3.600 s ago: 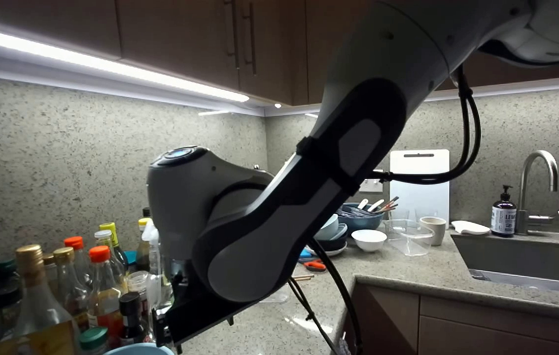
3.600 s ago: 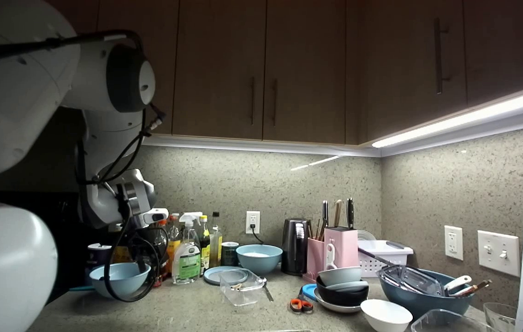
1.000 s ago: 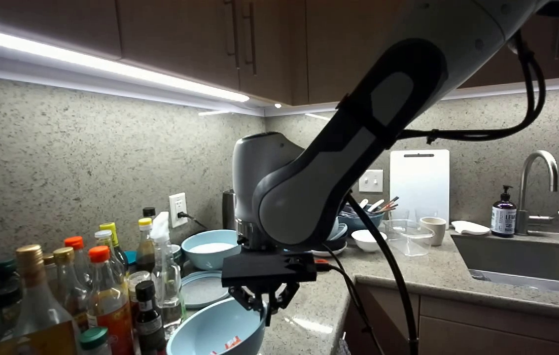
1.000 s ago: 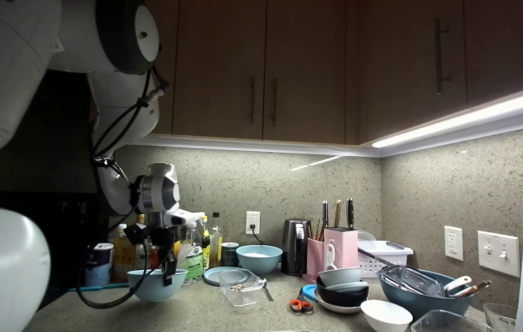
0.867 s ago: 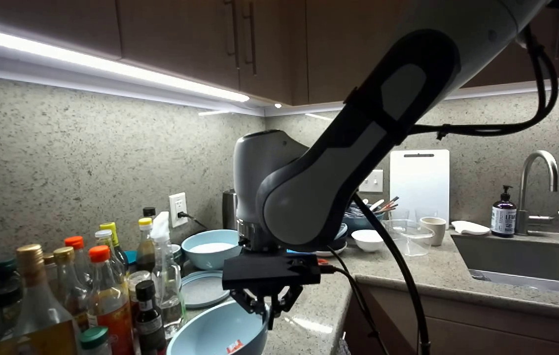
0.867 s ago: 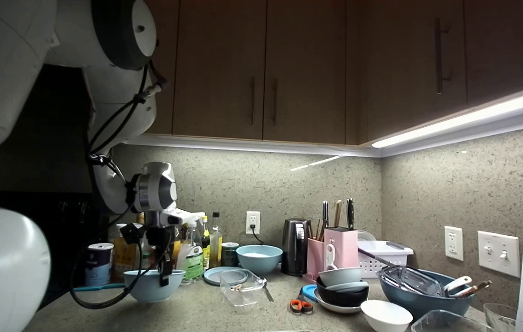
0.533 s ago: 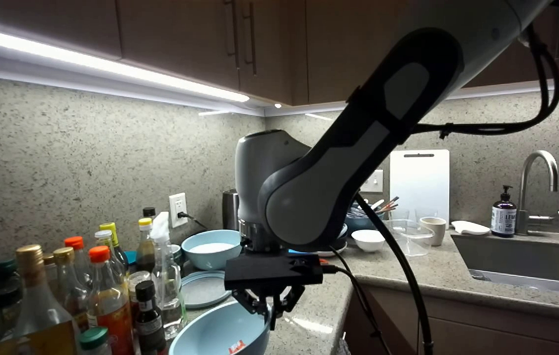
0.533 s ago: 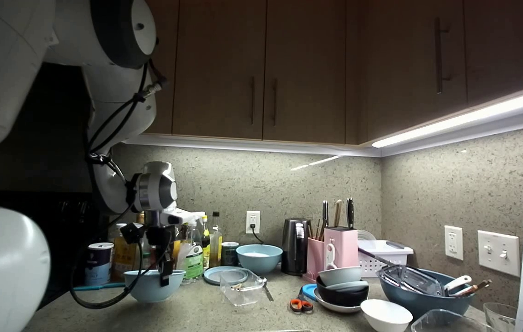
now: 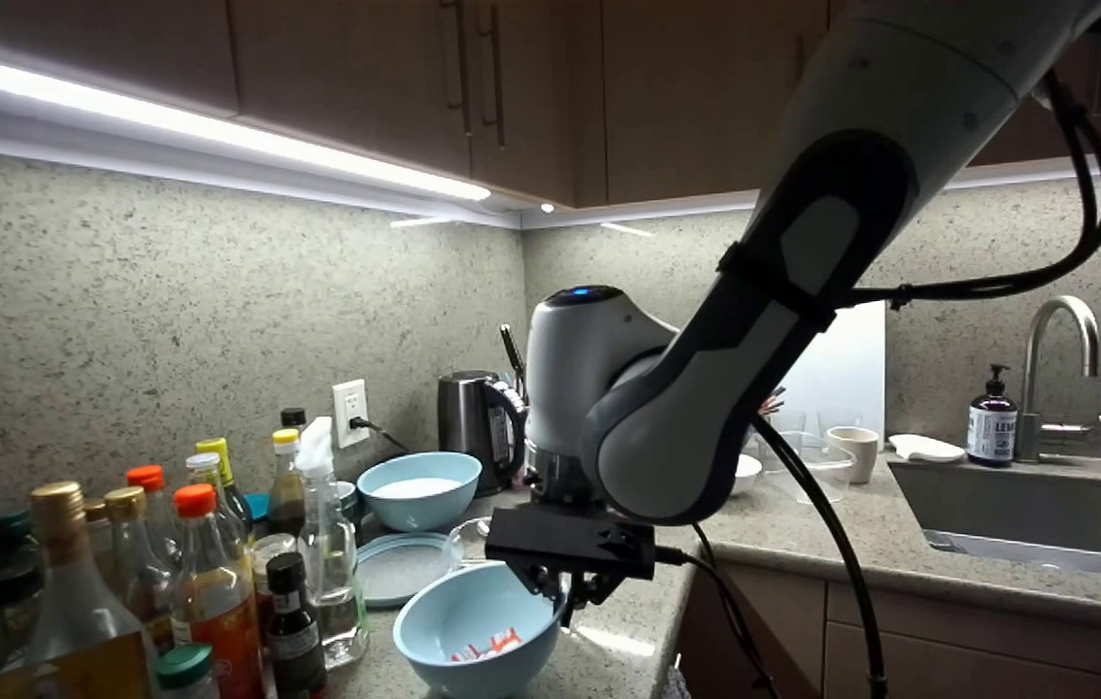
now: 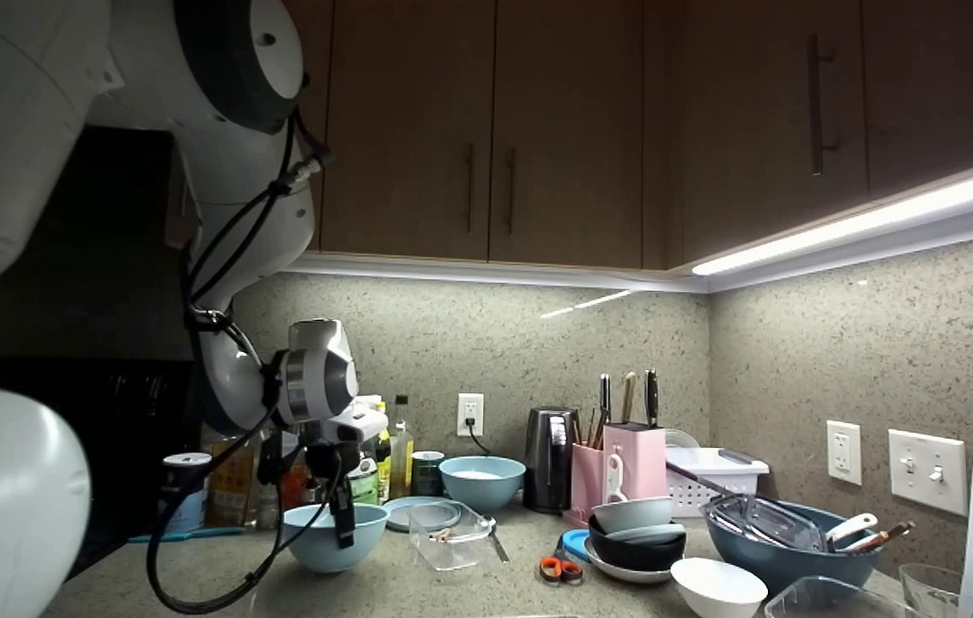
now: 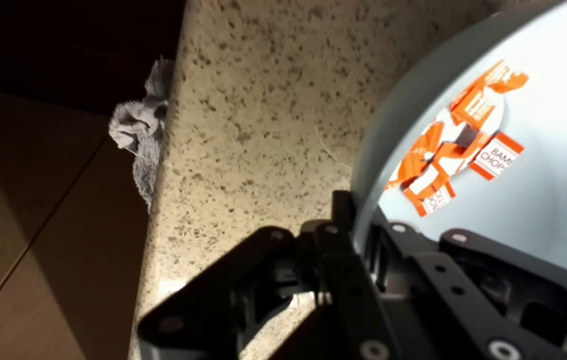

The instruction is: Move the bowl on the left slightly to the right

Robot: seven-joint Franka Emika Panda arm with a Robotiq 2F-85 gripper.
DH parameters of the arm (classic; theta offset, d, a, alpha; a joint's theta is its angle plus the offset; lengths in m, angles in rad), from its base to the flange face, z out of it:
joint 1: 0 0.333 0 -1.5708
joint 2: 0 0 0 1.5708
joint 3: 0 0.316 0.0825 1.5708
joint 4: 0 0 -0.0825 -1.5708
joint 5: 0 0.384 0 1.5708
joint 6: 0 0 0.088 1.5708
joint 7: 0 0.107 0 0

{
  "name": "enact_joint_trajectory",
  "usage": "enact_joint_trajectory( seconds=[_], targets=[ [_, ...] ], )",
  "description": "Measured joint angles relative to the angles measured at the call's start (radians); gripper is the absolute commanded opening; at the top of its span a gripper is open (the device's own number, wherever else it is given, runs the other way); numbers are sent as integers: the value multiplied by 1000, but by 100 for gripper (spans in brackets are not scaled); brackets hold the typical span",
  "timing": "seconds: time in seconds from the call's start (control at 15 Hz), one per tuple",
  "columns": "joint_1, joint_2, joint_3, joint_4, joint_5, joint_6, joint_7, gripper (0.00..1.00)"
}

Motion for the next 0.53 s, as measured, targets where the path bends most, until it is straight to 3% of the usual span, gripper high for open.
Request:
enact_joint_trajectory(
  seconds=[0.27,0.53],
  targets=[
    [-17,46,-53,6,-9,115,23,7],
    [-15,66,-8,14,40,113,20,7]
  ],
)
